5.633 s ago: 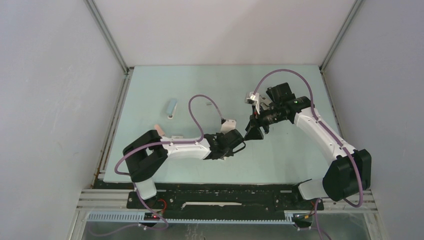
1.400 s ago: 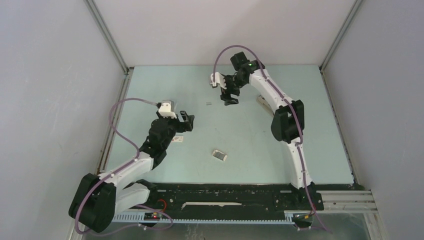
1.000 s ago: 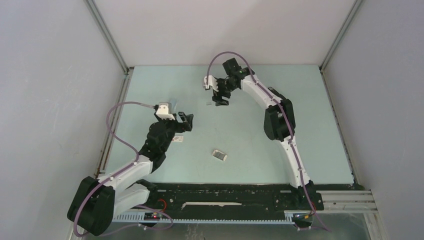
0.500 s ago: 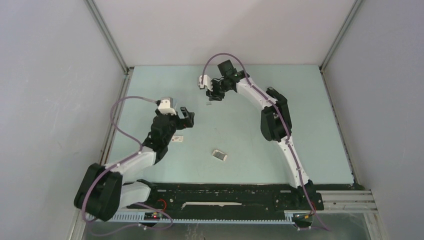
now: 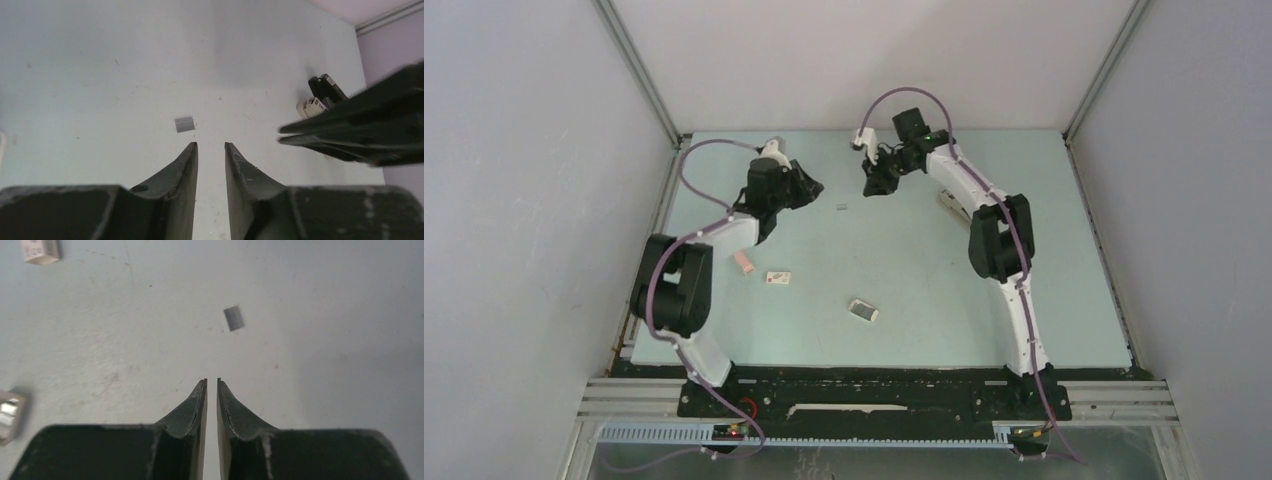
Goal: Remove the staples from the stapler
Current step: Adjust the staple at the center of the board.
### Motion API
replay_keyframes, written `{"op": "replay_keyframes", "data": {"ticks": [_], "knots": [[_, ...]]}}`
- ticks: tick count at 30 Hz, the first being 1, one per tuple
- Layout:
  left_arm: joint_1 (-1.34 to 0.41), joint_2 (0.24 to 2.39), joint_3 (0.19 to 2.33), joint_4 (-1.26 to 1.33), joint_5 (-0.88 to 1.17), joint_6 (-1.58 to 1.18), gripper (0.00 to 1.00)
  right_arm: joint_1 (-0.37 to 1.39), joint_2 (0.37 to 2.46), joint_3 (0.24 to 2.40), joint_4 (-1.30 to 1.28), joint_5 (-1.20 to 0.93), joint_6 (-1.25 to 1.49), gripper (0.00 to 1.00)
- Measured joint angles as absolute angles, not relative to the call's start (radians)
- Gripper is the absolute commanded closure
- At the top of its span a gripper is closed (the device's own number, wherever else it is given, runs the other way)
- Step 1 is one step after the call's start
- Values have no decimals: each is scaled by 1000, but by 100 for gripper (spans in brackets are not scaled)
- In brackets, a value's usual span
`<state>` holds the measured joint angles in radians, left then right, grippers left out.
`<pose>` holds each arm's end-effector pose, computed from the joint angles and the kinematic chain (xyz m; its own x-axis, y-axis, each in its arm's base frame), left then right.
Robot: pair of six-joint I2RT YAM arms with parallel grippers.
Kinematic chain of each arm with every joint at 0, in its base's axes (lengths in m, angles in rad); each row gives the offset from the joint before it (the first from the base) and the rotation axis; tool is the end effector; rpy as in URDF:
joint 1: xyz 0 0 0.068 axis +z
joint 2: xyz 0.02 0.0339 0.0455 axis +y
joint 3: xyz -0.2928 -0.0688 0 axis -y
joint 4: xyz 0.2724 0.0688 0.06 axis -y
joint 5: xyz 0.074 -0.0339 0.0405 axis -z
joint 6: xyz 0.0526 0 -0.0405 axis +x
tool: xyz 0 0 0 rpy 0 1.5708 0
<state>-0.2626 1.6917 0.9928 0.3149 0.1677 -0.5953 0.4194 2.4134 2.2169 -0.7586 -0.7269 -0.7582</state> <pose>0.4025 -0.1173 0.2277 -0.5269 -0.4309 -0.7326 0.1328 0.8096 -0.5717 0.5181 0.2693 0.2215 -0.0911 -0.6032 -0.7924 -0.9881 0.1535 -0.0032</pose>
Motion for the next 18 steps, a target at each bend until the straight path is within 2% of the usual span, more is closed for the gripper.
{"op": "replay_keyframes", "data": {"ticks": [7, 18], "knots": [[-263, 1889, 1219, 120, 223, -643, 84, 360, 2218, 2039, -781, -818, -685, 82], [-263, 2068, 1465, -128, 251, -737, 85, 336, 2022, 1750, -716, -893, -619, 82]]}}
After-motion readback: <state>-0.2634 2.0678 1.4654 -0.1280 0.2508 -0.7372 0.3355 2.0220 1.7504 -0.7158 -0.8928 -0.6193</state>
